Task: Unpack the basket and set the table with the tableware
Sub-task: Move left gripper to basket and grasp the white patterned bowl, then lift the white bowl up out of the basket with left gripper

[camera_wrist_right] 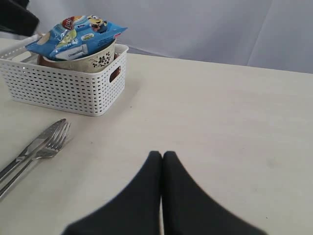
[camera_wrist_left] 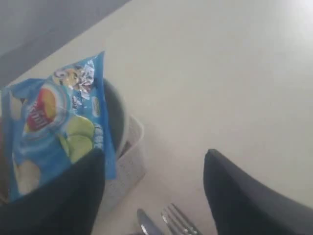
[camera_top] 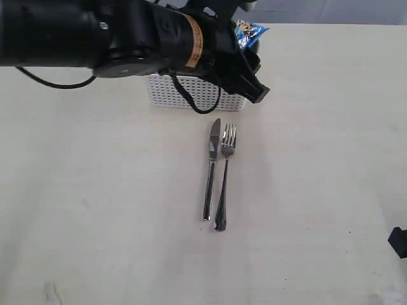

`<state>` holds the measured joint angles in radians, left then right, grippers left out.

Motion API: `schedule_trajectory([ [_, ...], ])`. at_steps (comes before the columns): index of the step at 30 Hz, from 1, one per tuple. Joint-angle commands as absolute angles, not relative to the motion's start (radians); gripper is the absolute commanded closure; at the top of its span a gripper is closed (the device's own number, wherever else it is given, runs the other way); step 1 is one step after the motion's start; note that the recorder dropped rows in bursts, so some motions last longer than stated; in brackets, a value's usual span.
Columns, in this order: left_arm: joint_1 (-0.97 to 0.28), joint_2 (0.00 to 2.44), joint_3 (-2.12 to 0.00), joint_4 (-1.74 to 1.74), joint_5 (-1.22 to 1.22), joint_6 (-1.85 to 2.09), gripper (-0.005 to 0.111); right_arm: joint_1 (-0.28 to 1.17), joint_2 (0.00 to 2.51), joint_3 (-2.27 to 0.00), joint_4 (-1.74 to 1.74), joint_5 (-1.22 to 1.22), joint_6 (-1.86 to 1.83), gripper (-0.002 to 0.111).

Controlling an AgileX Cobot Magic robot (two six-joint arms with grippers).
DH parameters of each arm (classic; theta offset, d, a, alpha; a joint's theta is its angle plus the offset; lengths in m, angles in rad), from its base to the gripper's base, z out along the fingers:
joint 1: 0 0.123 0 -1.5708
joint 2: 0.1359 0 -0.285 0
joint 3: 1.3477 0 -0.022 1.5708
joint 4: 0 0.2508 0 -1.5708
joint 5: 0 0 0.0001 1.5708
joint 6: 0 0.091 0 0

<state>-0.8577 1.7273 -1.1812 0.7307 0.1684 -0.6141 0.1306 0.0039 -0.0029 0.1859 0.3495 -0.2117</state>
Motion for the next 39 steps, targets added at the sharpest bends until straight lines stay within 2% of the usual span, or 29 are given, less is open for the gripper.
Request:
schedule_trajectory([
  [1,-0.858,1.868,-1.33,0.803,0.318,-0.613,0.05,0.133,0.0,0.0,0.179,0.344,-0.212,0.109],
  [12,-0.858,2.083,-1.551,0.914,0.419,-0.669,0.05,0.133,0.0,0.0,0.179,0.344,-0.212,0.109],
  [22,-0.858,2.094,-1.566,1.051,0.533,-0.793,0.059,0.133,0.0,0.0,0.179,0.344,-0.212,0.109],
  [25,-0.858,2.088,-1.566,1.051,0.533,-0.793,0.07,0.133,0.0,0.0,0.179,0.344,-0.212,0.109],
  [27,-0.858,2.088,-1.566,1.051,0.533,-0.793,0.086,0.133,0.0,0.0,0.179,0.344,-0.212,0.109],
  [28,-0.858,2.088,-1.566,1.051,0.533,-0.793,0.102,0.133,0.0,0.0,0.179,0.344,-0.212,0.109],
  [29,-0.858,2.088,-1.566,1.051,0.533,-0.788,0.106,0.133,0.0,0.0,0.179,0.344,-0.212,0.109],
  [39,-0.858,1.99,-1.566,0.987,0.492,-0.727,0.107,0.133,0.0,0.0,0.179,0.344,-0.212,0.109],
])
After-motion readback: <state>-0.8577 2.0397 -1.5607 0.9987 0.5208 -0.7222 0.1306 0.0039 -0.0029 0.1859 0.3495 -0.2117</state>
